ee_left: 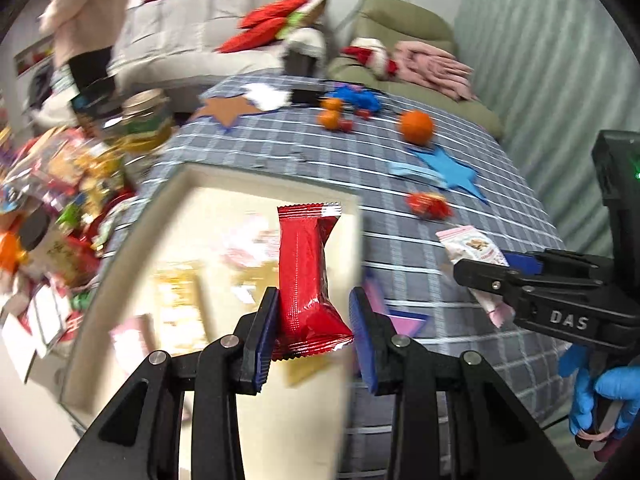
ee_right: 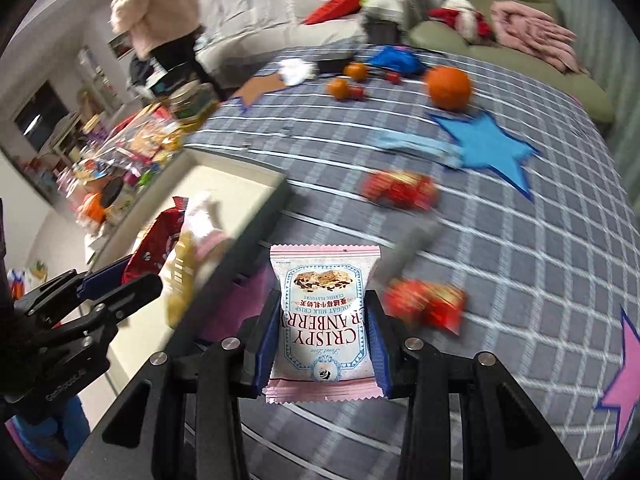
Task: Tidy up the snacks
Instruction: 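Carry both packets into the cream tray and open both grippers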
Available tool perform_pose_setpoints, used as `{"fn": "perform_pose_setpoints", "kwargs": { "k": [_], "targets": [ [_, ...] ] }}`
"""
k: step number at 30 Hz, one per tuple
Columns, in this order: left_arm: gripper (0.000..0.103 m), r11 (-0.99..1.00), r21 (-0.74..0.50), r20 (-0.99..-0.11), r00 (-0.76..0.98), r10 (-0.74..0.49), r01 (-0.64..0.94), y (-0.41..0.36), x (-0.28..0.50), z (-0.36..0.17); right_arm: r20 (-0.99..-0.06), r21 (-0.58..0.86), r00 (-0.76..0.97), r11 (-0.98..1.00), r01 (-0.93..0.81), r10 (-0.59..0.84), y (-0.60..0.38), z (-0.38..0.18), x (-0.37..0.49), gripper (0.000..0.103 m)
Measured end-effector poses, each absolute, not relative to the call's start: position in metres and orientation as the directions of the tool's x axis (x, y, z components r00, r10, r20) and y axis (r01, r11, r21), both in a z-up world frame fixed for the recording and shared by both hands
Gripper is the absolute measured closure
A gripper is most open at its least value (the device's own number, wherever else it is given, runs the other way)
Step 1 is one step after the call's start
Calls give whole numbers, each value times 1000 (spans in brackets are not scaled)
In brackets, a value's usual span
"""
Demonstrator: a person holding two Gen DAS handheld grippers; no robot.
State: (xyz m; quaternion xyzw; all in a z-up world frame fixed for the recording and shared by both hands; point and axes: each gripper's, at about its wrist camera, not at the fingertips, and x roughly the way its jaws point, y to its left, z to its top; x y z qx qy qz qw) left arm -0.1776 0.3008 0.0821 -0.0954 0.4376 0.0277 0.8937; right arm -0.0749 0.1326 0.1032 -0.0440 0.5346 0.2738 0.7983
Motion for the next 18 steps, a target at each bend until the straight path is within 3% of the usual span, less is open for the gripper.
{"fn": "perform_pose_setpoints", "kwargs": {
  "k": [13, 16, 17, 18],
  "targets": [
    [59, 953, -134, -841, 540, 34, -270, 357, -179, 44, -884, 284, 158, 773, -567, 440, 246, 89, -41, 61],
    [33, 950, -140, -844, 535, 32, -279, 359, -178, 41, -889, 297, 130, 770, -565, 438, 256, 82, -37, 59],
    [23, 947, -139, -842, 538, 40, -289, 360, -179, 41, -891, 302, 121, 771, -561, 437, 258, 80, -35, 53],
    [23, 947, -139, -838, 544, 44, -290, 360, -179, 42, -893, 307, 113, 774, -554, 436, 258, 78, -34, 35]
  ]
}}
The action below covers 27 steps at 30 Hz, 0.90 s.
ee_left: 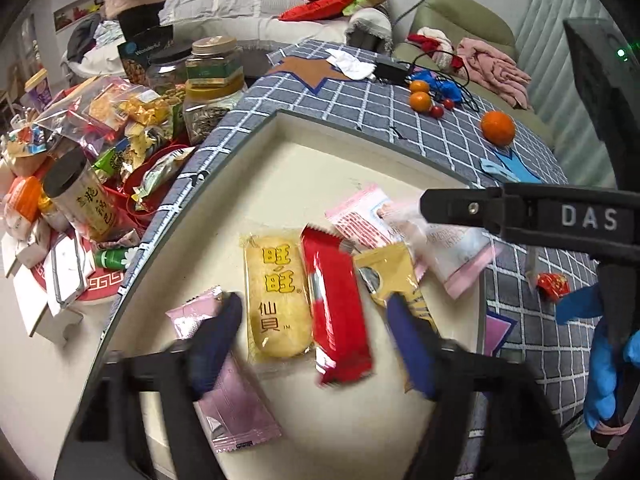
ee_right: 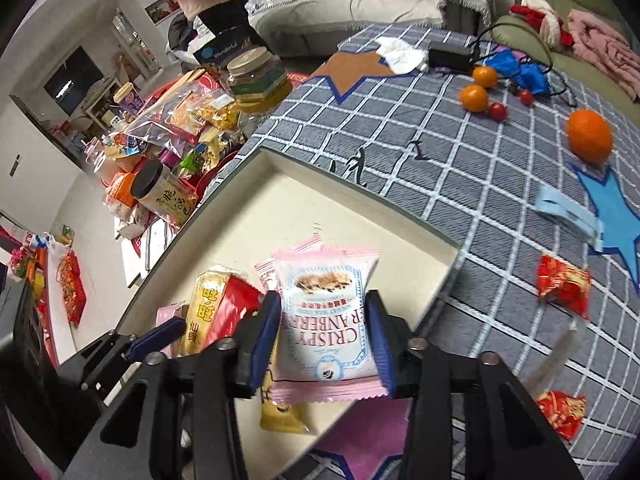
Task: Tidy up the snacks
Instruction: 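Carry both packets into the cream tray and open both grippers, then move both tools back toward the clear packet and red candy wrapper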
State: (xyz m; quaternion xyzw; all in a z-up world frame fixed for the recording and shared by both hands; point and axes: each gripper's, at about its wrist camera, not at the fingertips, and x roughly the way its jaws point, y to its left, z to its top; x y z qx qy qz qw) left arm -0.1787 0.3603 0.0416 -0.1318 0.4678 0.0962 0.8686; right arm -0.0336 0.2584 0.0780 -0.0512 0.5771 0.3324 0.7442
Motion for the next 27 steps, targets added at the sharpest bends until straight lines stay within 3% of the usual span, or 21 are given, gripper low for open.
{"fn": "perform_pose_setpoints", "kwargs": {
  "k": [2, 3, 13, 27],
  "targets": [
    [23, 948, -136, -839, 543, 45, -288, 360, -178, 43, -891, 307, 126, 784, -539, 436, 255, 78, -31, 7],
    [23, 948, -134, -840, 540, 46, -289, 360, -176, 43, -889, 304, 141, 790, -532, 436, 252, 79, -31, 4],
    [22, 959, -128, -840, 541, 30, -252, 337, -167, 51, -901, 300, 192, 878, -373, 389, 176, 75, -5, 4],
    [22, 989, -71, -822, 569, 16, -130, 275, -154, 79, -937, 171, 266, 961, -216, 226, 63, 48, -15, 4]
  ]
}}
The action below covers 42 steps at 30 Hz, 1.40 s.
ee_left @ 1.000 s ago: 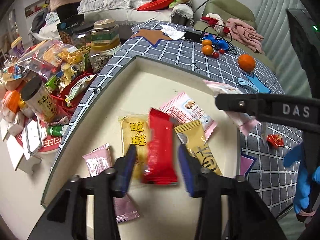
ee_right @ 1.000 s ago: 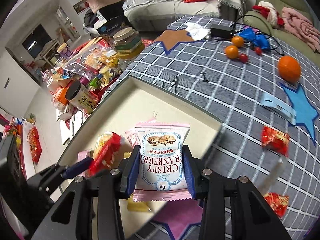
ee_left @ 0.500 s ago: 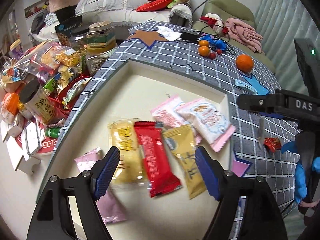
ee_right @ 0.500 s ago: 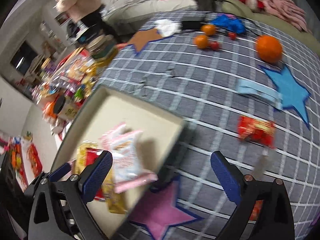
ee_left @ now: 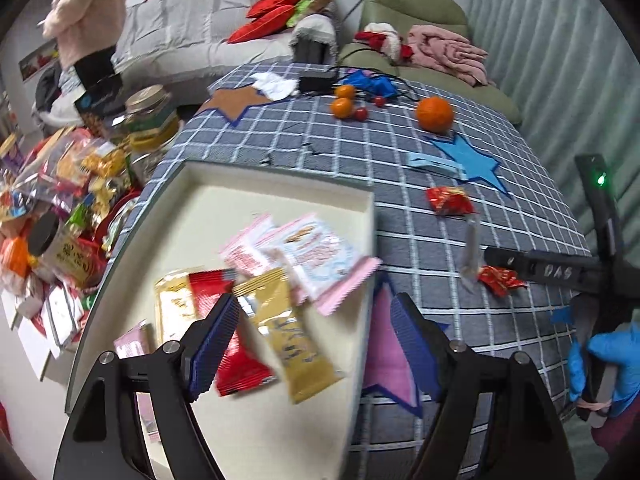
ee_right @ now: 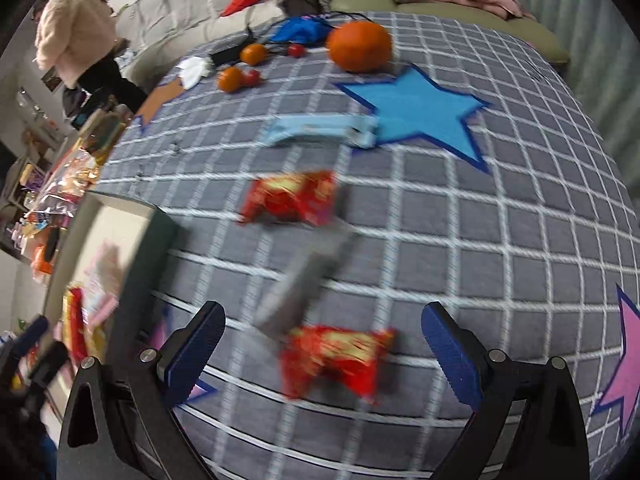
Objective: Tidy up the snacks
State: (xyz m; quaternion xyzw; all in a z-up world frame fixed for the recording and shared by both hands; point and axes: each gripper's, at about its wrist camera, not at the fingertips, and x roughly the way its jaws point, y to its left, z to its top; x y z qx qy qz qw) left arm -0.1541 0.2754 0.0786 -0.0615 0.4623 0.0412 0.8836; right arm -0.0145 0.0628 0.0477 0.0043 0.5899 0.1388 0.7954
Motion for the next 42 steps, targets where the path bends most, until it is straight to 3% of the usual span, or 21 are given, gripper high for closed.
{"fn": "perform_pose_setpoints", "kwargs": {
  "k": [10, 14, 17, 26, 28, 31, 32, 33, 40, 41, 42],
  "targets": [
    [21, 999, -41, -847, 531, -21, -26, 213, -126, 73, -929, 139, 293, 946, -292, 227, 57, 32, -35, 5],
    [21, 999, -33, -866, 498, -33, 8, 190, -106, 62, -912, 135, 332, 942, -308, 239, 45, 37, -36, 39],
    [21, 999, -17, -879, 476, -34, 40, 170, -87, 50, -904, 167, 337, 944, -284, 262, 29, 37, -32, 48],
    [21, 996, 22, -903, 429, -16, 84, 124, -39, 14, -900, 160, 366, 962, -223, 235, -32, 43, -45, 48],
    [29, 997, 14, -908, 418, -18, 73, 121, -36, 9, -899, 160, 371, 963, -217, 232, -39, 43, -48, 48],
    [62, 997, 4, -897, 440, -32, 82, 117, -40, 12, -899, 151, 374, 963, -222, 227, -45, 44, -51, 48],
    [79, 996, 7, -896, 442, -36, 94, 115, -44, 13, -899, 149, 374, 963, -225, 227, -47, 43, -52, 48],
    [84, 995, -2, -898, 438, -47, 103, 115, -49, 13, -899, 147, 375, 963, -227, 226, -49, 44, -54, 48],
    [83, 996, -43, -891, 448, -75, 82, 123, -103, 14, -894, 151, 387, 965, -216, 227, -68, 45, -71, 47],
    [80, 996, -39, -890, 451, -69, 75, 125, -110, 14, -893, 153, 388, 964, -219, 230, -69, 45, -72, 47],
    [63, 997, -34, -890, 452, -63, 70, 126, -116, 14, -891, 156, 389, 963, -218, 233, -70, 45, -74, 45]
  ]
}}
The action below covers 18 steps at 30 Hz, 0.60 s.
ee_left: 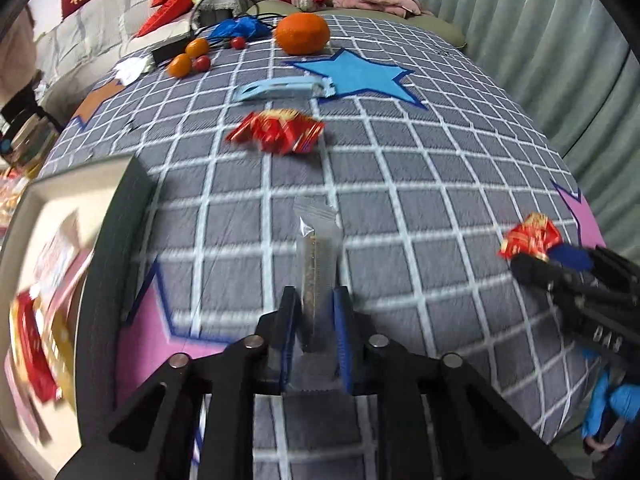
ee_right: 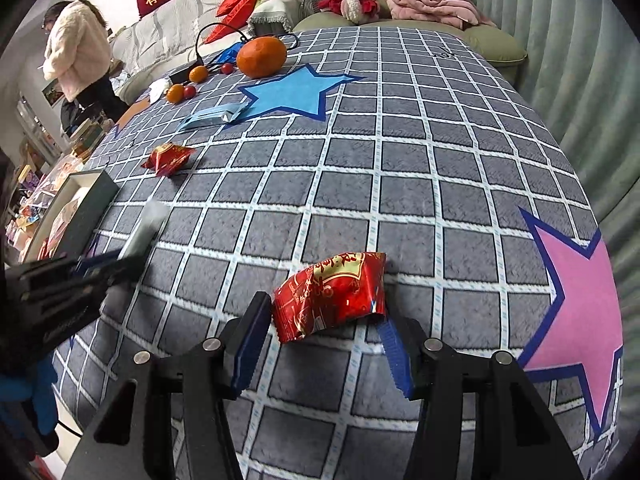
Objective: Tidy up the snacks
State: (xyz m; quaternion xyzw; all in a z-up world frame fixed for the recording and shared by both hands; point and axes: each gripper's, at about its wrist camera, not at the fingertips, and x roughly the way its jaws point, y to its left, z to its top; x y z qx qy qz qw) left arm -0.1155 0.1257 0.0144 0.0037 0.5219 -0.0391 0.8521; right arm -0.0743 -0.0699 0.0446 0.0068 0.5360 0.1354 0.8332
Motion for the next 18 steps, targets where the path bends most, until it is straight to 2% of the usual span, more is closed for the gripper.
{"fn": "perform_pose_setpoints", "kwargs": {
  "k": [1, 2, 3, 6, 10, 11, 18],
  "targets": [
    [50, 997, -26, -890, 453, -54, 68, 127, -120, 14, -891, 160, 390, 964, -215, 235, -71, 45, -76, 41],
    [26, 998, -6, -887, 460, -32, 57, 129, -126, 15, -891, 161, 390, 965, -206, 232, -71, 44, -77, 23],
    [23, 999, 9, -880, 475, -13, 46, 132, -129, 16, -893, 157, 393, 970, -187, 220, -72, 43, -78, 7],
    [23, 997, 62, -849, 528, 31, 40, 140, -148, 27, -888, 155, 408, 973, -172, 213, -71, 40, -83, 1],
    [22, 996, 91, -800, 596, 64, 16, 158, -171, 46, -888, 40, 440, 977, -210, 131, -56, 35, -92, 1],
    [22, 997, 82, -792, 608, 65, 0, 165, -176, 50, -887, 3, 450, 975, -223, 105, -51, 33, -95, 0],
    [21, 997, -8, -809, 587, 38, -76, 202, -174, 50, -867, 7, 482, 970, -241, 126, -54, 32, -99, 0]
  ]
}}
